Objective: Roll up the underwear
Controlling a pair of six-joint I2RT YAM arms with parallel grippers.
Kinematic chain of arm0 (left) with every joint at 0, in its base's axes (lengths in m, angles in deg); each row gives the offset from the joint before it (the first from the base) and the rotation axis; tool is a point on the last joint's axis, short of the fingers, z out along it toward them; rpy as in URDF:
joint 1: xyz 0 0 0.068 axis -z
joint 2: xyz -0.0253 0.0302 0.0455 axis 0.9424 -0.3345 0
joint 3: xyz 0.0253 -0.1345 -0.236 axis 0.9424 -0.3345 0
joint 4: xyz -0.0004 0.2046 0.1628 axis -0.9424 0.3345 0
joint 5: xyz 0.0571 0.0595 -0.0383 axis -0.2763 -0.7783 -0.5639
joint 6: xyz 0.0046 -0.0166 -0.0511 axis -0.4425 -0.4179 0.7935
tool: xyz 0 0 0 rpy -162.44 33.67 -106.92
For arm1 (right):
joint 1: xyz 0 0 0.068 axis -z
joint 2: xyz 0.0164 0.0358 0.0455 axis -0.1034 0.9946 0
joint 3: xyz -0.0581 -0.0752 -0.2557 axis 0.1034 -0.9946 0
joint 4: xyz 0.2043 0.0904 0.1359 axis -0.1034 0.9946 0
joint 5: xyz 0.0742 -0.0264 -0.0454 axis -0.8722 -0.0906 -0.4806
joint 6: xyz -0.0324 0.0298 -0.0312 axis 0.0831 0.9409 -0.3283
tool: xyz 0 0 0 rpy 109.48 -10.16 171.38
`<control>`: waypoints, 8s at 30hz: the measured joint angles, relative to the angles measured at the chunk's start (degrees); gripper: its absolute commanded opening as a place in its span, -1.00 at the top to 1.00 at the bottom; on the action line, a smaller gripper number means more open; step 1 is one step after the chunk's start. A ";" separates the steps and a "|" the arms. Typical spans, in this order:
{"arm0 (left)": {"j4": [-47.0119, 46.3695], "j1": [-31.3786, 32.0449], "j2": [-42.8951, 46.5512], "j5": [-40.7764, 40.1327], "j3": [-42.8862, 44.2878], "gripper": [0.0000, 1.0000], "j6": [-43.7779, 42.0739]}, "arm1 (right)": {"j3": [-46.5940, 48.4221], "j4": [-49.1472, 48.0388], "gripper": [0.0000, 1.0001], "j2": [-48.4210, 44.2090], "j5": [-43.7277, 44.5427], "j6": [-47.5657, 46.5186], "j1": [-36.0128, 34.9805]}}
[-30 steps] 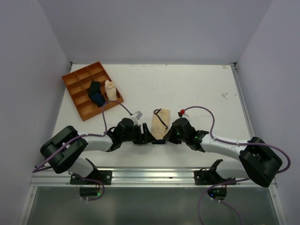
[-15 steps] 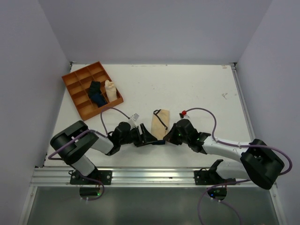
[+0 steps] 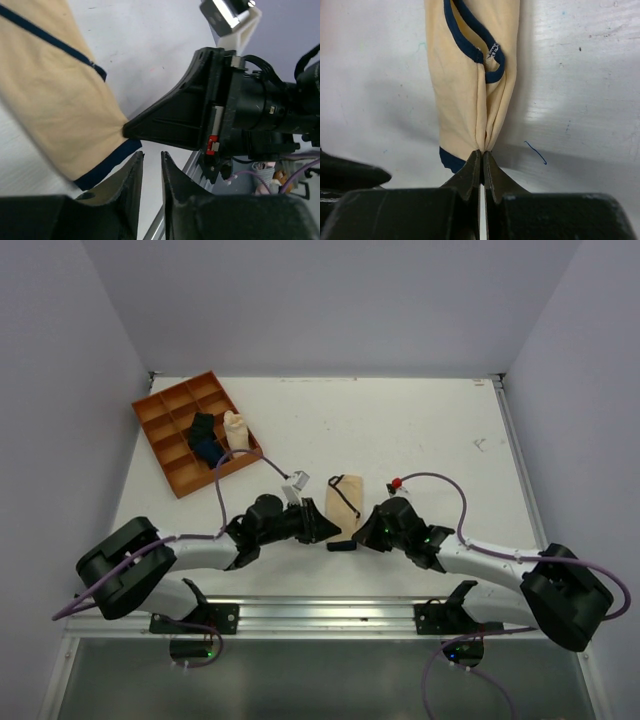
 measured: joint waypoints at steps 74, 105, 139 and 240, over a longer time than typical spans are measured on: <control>-1.14 3.32 -14.38 -4.76 2.95 0.11 -0.74 | -3.43 -0.22 1.00 0.20 1.92 -0.04 0.02; 15.17 0.22 -16.24 0.76 11.67 1.00 -2.32 | 8.94 17.31 -0.07 -8.02 12.02 -28.89 -9.33; 13.70 -7.41 -17.62 18.67 10.45 1.00 2.99 | 21.31 7.78 -0.06 31.67 52.13 -48.50 -37.57; 16.57 -9.68 0.63 21.22 4.17 -0.04 -59.67 | 27.12 13.90 1.00 32.13 -38.45 -40.22 3.87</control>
